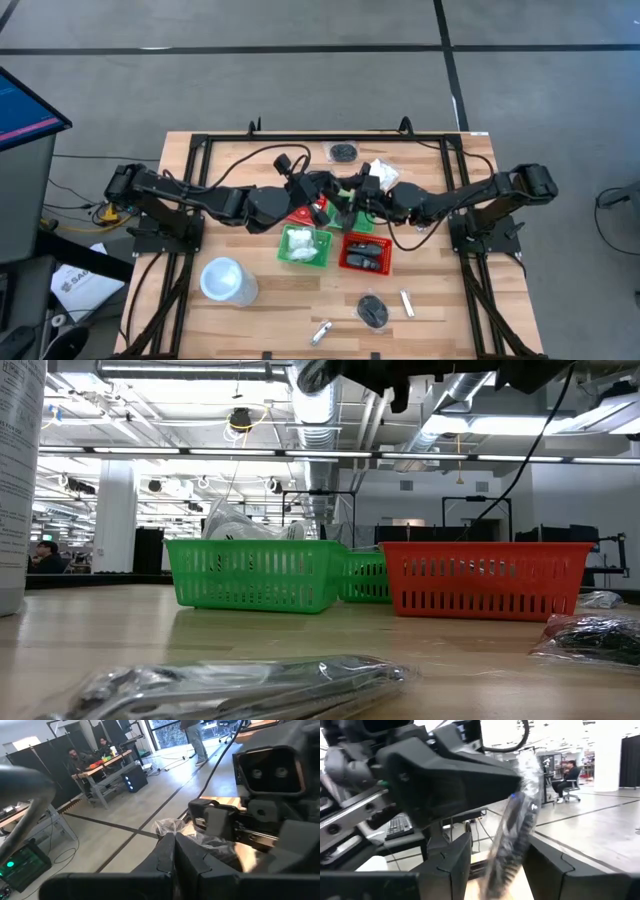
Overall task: Pick & Place Travel size toiletries
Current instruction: Put the black hairbrush into the top right green bin, then put the silver nail cutter into the top left red bin
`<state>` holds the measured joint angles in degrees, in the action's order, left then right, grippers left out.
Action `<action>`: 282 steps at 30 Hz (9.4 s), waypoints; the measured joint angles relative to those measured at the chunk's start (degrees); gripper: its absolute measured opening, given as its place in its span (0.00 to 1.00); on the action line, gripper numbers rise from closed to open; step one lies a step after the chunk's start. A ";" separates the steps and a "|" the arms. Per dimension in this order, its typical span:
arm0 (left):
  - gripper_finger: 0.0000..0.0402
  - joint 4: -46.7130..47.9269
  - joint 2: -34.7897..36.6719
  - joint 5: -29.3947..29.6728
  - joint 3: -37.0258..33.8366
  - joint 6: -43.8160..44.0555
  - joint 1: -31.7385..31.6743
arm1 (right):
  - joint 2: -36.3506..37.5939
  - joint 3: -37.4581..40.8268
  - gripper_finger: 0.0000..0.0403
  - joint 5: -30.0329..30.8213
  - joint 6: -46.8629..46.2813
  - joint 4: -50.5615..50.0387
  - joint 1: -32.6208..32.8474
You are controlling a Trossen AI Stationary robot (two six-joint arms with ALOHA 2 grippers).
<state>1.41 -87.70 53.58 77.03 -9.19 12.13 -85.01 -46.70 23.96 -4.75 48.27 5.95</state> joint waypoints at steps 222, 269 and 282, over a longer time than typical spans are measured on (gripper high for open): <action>0.21 4.15 0.02 -0.13 0.00 -0.37 9.92 | -1.44 -8.35 0.66 -0.56 -6.44 -107.01 -1.47; 0.21 4.17 0.02 -0.12 0.00 -0.37 9.92 | 1.42 1.97 0.66 -16.76 -4.20 -109.33 -7.95; 0.21 4.19 0.02 -0.13 0.00 -0.37 8.95 | -0.42 0.55 0.66 -18.40 -3.67 -115.35 -9.13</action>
<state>5.60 -87.68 53.45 77.03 -9.56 21.08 -85.43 -46.15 5.56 -8.43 -67.08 -3.18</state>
